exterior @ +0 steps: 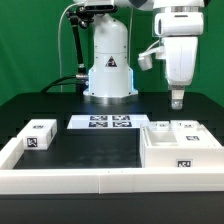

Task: Assemble cabinet

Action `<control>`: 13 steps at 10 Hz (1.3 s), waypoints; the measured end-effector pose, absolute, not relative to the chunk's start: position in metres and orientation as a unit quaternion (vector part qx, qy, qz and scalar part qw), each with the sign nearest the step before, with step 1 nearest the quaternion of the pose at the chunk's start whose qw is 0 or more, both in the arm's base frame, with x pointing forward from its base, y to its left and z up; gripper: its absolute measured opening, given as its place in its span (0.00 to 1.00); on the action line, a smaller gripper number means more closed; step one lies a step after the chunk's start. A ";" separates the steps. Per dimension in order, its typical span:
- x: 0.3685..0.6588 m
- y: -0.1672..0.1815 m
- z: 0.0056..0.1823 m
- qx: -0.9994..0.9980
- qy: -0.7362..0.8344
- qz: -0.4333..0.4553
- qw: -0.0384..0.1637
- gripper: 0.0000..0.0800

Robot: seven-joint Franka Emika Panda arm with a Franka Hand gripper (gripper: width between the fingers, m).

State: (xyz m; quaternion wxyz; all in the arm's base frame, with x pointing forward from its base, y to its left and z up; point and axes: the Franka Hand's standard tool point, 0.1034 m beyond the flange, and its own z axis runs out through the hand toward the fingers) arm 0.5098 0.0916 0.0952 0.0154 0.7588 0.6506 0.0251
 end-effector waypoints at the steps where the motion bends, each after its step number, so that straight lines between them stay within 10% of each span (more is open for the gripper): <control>1: 0.510 0.092 0.095 0.759 0.651 0.025 0.015 1.00; 13: 0.415 0.091 0.042 0.753 0.657 0.005 -0.017 1.00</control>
Offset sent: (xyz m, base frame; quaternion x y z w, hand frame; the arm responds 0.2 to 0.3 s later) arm -0.0524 0.0085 -0.0033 -0.0061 0.0203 0.0009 0.9998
